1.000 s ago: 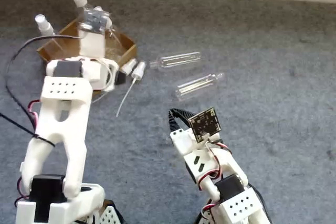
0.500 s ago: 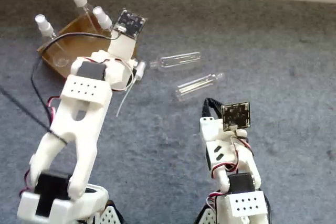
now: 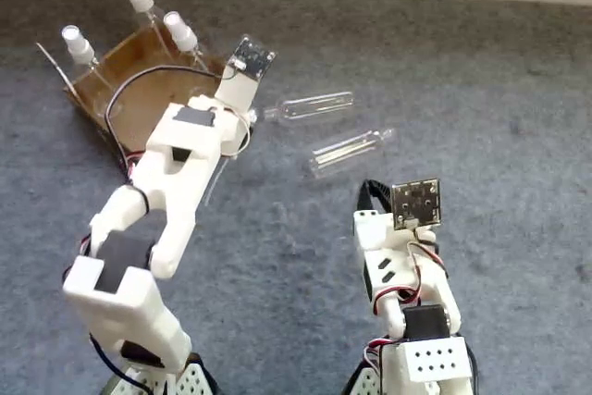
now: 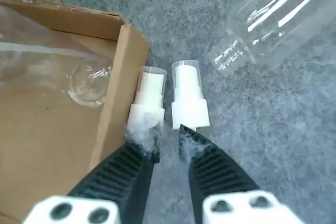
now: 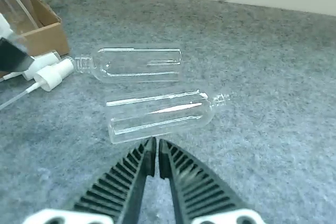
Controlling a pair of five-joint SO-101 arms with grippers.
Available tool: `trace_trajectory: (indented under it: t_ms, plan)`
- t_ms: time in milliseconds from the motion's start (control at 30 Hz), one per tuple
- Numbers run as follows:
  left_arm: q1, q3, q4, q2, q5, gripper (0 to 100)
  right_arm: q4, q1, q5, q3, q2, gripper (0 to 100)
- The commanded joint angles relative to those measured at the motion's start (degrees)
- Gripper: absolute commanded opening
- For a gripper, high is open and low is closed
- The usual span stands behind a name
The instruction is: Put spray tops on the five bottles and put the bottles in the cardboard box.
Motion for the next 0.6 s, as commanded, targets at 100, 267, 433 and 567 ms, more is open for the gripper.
trace_trajectory:
  t_ms: [100,267,433,567]
  plan:
    - [-0.48,-8.84,-1.32,4.88,-0.88,1,0.31,0.57,0.09,8.22,-0.4,1.2]
    - [-0.48,-9.45,-1.67,5.32,-0.97,1,0.4,0.48,0.09,8.22,-0.4,1.2]
    - [-1.45,-11.03,-1.58,5.67,-1.05,1,0.48,0.48,0.09,8.22,-0.4,1.2]
    - [-2.24,-11.82,-1.49,5.67,-1.05,1,0.48,0.48,0.09,8.22,-0.4,1.2]
